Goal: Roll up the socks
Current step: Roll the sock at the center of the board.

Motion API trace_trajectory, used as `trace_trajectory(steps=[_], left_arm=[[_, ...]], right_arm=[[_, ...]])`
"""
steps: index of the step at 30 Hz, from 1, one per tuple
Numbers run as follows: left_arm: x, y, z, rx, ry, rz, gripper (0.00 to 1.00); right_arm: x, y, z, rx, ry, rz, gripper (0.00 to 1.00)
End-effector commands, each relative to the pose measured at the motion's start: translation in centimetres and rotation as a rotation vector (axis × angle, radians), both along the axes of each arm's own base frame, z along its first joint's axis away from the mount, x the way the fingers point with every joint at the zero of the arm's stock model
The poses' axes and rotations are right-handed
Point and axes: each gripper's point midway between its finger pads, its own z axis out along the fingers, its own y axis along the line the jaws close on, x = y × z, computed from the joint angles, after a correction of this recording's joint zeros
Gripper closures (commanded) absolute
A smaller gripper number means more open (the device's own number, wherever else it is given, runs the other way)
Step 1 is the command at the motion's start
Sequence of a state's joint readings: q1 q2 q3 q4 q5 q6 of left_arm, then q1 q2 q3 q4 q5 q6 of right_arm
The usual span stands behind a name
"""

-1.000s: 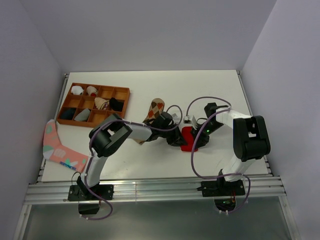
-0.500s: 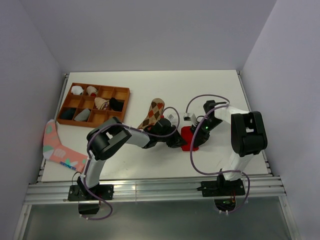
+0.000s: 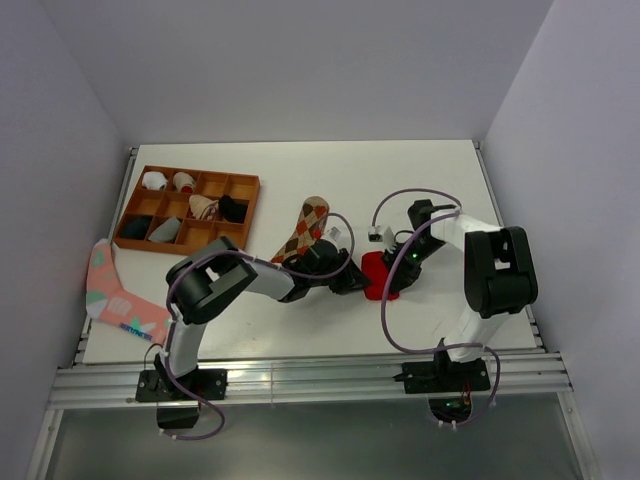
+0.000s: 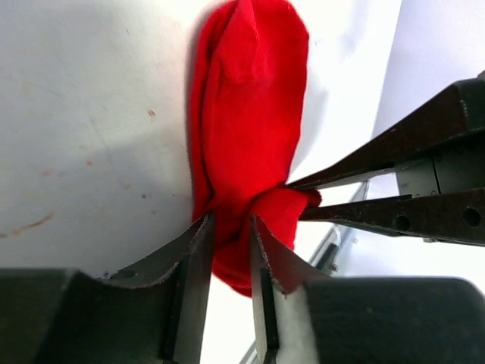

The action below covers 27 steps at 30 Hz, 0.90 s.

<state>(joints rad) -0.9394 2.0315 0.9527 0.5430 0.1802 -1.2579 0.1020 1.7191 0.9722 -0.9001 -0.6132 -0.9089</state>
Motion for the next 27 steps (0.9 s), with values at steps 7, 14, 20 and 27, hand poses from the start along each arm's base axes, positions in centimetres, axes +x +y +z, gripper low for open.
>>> trace_trajectory(steps=[7,14,20,27], left_arm=[[4.2,3.2,-1.2,0.222,-0.142,0.076,0.64],[5.6,1.8,-0.7,0.236,-0.203,-0.028,0.58],[5.7,0.1,-1.9,0.211,-0.185,-0.130,0.55],[5.7,0.4,-4.7,0.285,-0.133,-0.153,0.58]], right_arm=[[2.8,-4.5,-2.4,-0.228,-0.154,0.063,0.92],[2.7,-4.3,-2.6,-0.220,-0.146,0.069,0.92],[2.6,-4.3,-2.7,-0.220,-0.144,0.071,0.92],[2.7,-4.3,-2.4,-0.220,-0.149,0.071,0.92]])
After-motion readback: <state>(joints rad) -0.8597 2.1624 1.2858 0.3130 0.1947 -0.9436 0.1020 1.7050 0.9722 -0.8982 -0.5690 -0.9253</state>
